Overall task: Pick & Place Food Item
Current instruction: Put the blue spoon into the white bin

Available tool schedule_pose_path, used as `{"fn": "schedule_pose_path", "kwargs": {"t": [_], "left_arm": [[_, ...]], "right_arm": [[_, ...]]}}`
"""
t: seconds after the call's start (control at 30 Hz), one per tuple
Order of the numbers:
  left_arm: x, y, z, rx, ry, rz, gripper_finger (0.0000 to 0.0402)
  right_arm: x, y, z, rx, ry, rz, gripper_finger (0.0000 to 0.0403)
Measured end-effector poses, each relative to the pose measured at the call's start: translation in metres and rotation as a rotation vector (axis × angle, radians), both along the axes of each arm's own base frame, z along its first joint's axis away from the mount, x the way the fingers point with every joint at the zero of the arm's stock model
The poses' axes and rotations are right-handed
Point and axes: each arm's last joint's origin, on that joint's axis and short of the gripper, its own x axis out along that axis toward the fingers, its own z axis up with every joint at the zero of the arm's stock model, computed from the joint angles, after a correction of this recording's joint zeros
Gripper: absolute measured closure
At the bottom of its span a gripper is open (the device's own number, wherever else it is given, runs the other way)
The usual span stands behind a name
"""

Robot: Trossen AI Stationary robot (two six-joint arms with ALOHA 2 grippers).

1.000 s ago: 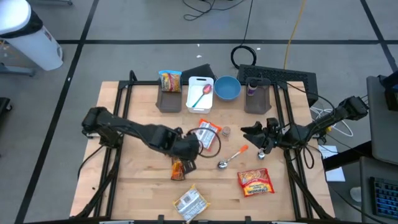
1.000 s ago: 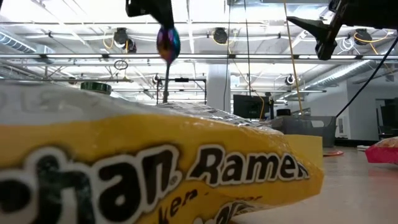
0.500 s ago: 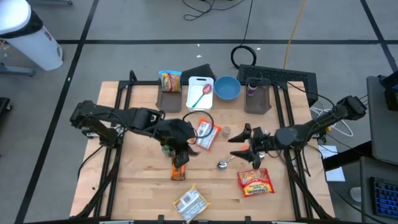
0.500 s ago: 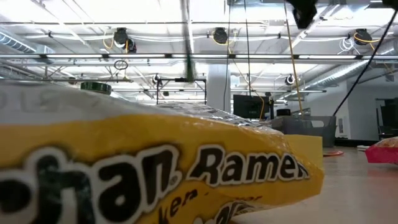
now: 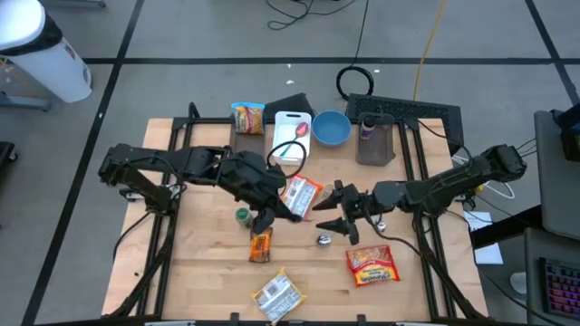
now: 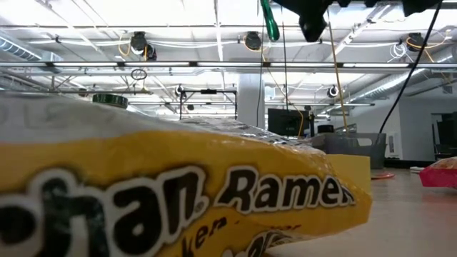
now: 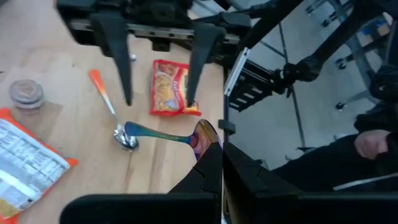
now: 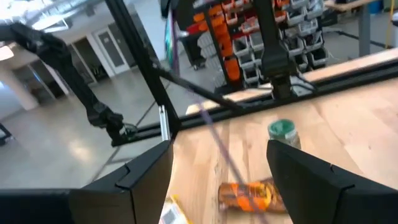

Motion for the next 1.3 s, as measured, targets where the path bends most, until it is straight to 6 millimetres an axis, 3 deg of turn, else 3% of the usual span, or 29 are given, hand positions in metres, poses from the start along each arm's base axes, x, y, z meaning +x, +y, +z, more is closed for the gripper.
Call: {"fn": "schedule_pose_path", "kwargs": {"t": [0.27, 0.43, 0.7, 1.3], "left_arm": [[0.001, 0.006, 0.001, -0.015, -0.013, -0.025, 0.0399], [0.002, 0.011, 0.002, -0.016, -0.028, -0.041, 0.0398], [0.002, 0.014, 0.002, -0.007, -0.034, -0.062, 0.0399], [0.002, 0.014, 0.001, 0.029, -0.043, -0.091, 0.0397]], "right_arm": [[0.009, -0.009, 0.006, 0.009, -0.030, 0.049, 0.0149], [0.026, -0.010, 0.014, 0.000, -0.011, 0.112, 0.0149], [0.039, -0.011, 0.008, 0.011, 0.012, 0.122, 0.0154], [0.040, -0.014, 0.014, 0.055, -0.036, 0.135, 0.0344]]}}
